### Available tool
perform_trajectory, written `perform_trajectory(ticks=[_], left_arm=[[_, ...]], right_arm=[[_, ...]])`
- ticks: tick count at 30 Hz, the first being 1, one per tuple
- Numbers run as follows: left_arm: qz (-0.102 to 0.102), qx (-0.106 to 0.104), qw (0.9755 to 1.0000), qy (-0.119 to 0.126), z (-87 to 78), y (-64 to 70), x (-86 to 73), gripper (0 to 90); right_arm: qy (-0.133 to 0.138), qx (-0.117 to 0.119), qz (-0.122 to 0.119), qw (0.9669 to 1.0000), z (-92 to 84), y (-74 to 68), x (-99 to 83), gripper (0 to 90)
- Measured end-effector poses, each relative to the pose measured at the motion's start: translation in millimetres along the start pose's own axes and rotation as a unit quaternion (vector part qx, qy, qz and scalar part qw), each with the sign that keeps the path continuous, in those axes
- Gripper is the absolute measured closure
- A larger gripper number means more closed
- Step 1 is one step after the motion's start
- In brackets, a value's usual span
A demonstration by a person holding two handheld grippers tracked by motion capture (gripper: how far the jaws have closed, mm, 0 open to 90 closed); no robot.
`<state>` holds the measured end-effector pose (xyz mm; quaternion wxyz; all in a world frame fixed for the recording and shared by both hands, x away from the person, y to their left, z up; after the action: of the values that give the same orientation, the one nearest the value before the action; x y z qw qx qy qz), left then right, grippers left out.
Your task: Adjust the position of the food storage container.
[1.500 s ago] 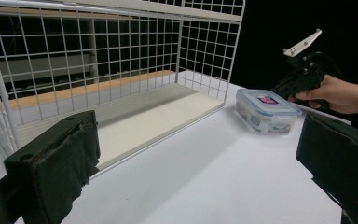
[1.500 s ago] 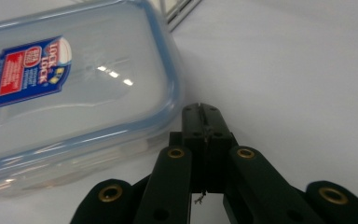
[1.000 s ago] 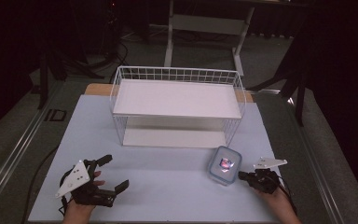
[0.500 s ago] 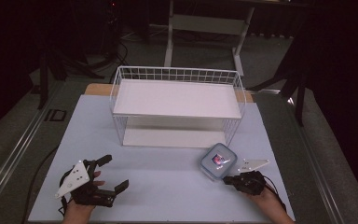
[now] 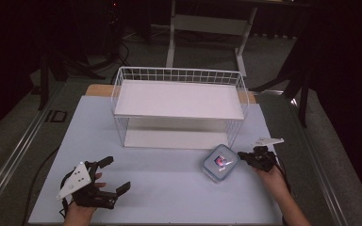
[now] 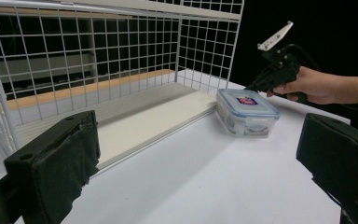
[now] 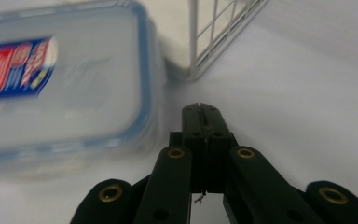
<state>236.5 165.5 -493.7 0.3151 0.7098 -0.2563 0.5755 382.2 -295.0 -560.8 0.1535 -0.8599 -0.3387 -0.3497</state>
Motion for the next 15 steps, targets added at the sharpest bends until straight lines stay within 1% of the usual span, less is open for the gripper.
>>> perform_trajectory(ticks=[1, 2, 3, 5, 8, 9, 10, 11, 12, 13, 14, 15], left_arm=[[0.0, 0.0, 1.0, -0.001, -0.2, 0.1, -0.2, 0.3], [0.0, 0.0, 1.0, 0.0, -0.5, 0.2, -0.2, 0.3], [0.0, 0.0, 1.0, 0.0, -0.8, 0.0, -0.2, 0.3], [0.001, 0.001, 1.0, -0.001, -1.2, -0.9, -0.4, 0.3], [-0.004, 0.0, 1.0, 0.001, -0.9, -1.2, -0.1, 0.3], [-0.001, -0.001, 1.0, -0.001, -0.8, -0.6, -0.3, 0.3], [-0.001, -0.001, 1.0, -0.001, -0.8, -0.6, -0.3, 0.3], [-0.001, -0.001, 1.0, -0.002, -0.5, 0.0, -0.5, 0.3], [0.0, -0.002, 1.0, -0.002, -0.2, 0.4, -0.7, 0.3], [0.0, -0.001, 1.0, -0.003, 0.1, 0.2, -0.9, 0.3], [-0.002, -0.002, 1.0, -0.004, 0.6, 0.1, -1.2, 0.3], [-0.004, -0.001, 1.0, -0.004, 0.9, -0.1, -1.5, 0.3]], right_arm=[[0.0, 0.0, 0.0, 1.0, 0.0, 0.0, 0.0, 90.0], [-0.003, 0.008, -0.004, 1.0, 1.7, -4.2, 0.5, 90.0], [-0.003, 0.008, -0.004, 1.0, 1.7, -4.2, 0.5, 90.0], [-0.005, 0.014, -0.01, 0.9998, 0.9, -9.3, -1.0, 90.0], [-0.011, 0.023, -0.016, 0.9995, -1.2, -17.6, -6.0, 90.0], [-0.019, 0.033, -0.017, 0.9991, -1.5, -25.9, -10.4, 90.0], [-0.019, 0.033, -0.017, 0.9991, -1.5, -25.9, -10.4, 90.0], [-0.02, 0.043, -0.016, 0.9988, -2.1, -35.2, -13.2, 90.0], [-0.02, 0.043, -0.016, 0.9988, -2.1, -35.2, -13.2, 90.0], [-0.015, 0.067, -0.015, 0.9975, -2.4, -45.8, -14.4, 90.0], [-0.019, 0.07, -0.017, 0.9972, -1.8, -50.4, -14.9, 90.0], [-0.019, 0.07, -0.017, 0.9972, -1.8, -50.4, -14.9, 90.0]])
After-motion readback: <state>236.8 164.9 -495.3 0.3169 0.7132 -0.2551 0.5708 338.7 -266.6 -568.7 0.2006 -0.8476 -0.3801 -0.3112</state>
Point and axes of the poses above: each handheld gripper's, and its own axes: z roughly forward along the jaws, x roughly out of its top, y roughly to its right, the point moved 6 cm from there along z, roughly forward along the jaws, and after that the axes turned 4 degrees about -z, right-handed, at the moved point
